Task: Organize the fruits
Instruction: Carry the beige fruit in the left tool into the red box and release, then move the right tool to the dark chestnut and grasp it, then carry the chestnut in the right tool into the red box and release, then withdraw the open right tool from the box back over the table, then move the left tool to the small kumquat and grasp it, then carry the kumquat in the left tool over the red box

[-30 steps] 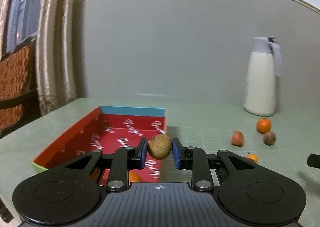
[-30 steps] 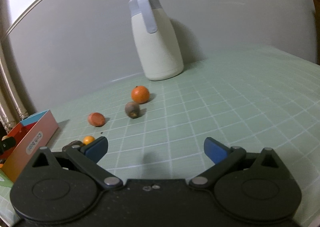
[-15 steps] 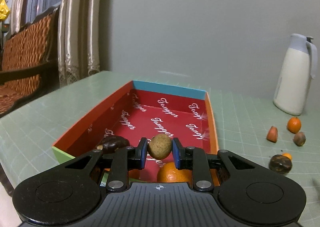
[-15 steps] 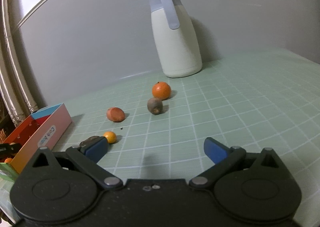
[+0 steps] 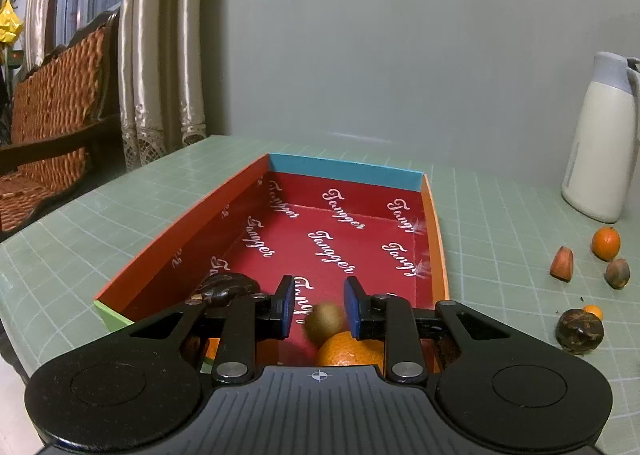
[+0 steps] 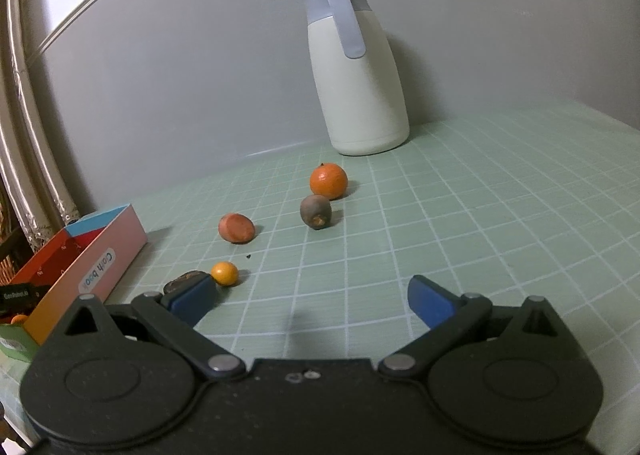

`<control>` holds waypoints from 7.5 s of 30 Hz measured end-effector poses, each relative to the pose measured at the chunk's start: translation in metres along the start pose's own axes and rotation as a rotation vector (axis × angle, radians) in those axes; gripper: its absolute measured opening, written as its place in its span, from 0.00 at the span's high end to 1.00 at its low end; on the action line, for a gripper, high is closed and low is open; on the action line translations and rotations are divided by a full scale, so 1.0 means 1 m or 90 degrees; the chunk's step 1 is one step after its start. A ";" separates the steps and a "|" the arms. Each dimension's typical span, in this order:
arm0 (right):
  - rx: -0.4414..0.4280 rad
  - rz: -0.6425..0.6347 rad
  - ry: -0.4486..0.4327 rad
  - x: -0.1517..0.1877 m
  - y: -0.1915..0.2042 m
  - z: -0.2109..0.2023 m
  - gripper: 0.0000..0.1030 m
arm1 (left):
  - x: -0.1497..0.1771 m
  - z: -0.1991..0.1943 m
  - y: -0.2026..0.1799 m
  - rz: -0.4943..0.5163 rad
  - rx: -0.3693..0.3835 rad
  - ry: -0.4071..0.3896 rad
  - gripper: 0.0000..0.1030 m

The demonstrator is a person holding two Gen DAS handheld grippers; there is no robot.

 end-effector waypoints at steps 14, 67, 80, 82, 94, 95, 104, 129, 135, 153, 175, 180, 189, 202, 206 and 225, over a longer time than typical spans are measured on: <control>-0.019 -0.016 0.008 0.002 0.012 0.007 0.00 | -0.002 -0.011 0.011 -0.019 -0.007 -0.022 0.22; -0.120 -0.101 0.093 0.008 0.094 0.077 0.62 | 0.027 -0.036 0.121 -0.082 -0.131 -0.049 0.06; -0.273 -0.162 0.068 -0.005 0.181 0.065 0.62 | 0.031 -0.035 0.147 -0.113 -0.148 -0.040 0.05; -0.287 -0.173 0.078 -0.001 0.194 0.068 0.62 | 0.032 -0.035 0.152 -0.118 -0.151 -0.039 0.05; -0.313 -0.224 0.131 0.024 0.241 0.086 0.61 | 0.036 -0.030 0.172 -0.144 -0.160 -0.024 0.05; -0.313 -0.227 0.136 0.025 0.242 0.087 0.61 | 0.036 -0.029 0.173 -0.146 -0.159 -0.023 0.05; -0.315 -0.218 0.127 0.020 0.236 0.081 0.51 | 0.035 -0.030 0.167 -0.140 -0.157 -0.026 0.05; -0.111 -0.156 0.028 -0.023 0.103 0.047 0.15 | 0.021 -0.062 0.078 -0.043 -0.078 -0.106 0.05; -0.043 -0.134 0.006 -0.030 0.059 0.038 0.15 | 0.015 -0.076 0.031 -0.006 -0.008 -0.131 0.04; 0.169 -0.030 -0.067 -0.042 -0.067 -0.013 0.07 | 0.015 -0.079 -0.103 0.105 0.152 -0.114 0.05; 0.215 0.020 -0.082 -0.039 -0.112 -0.038 0.04 | 0.017 -0.039 -0.186 0.145 0.249 0.023 0.36; 0.214 0.023 -0.081 -0.040 -0.111 -0.035 0.04 | 0.020 -0.034 -0.188 0.143 0.258 0.045 0.54; 0.208 0.023 -0.073 -0.039 -0.110 -0.033 0.04 | 0.022 -0.037 -0.190 0.154 0.260 0.044 0.78; 0.215 0.014 -0.068 -0.040 -0.107 -0.031 0.04 | 0.014 -0.046 -0.179 0.135 0.254 0.005 0.78; 0.209 0.011 -0.066 -0.040 -0.105 -0.028 0.04 | 0.006 -0.051 -0.168 0.120 0.240 -0.020 0.78; 0.143 -0.042 -0.040 -0.036 -0.047 0.007 0.04 | -0.031 -0.034 -0.044 0.025 0.048 -0.099 0.78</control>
Point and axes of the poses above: each gripper's, at about its wrist camera, not at the fingertips, and z roughly the way its jaws point, y to its left, x to its underside, the point moved 4 cm from there along z, roughly the way its jaws point, and after that the axes turned 12 degrees about -x, right-handed, at the moved point
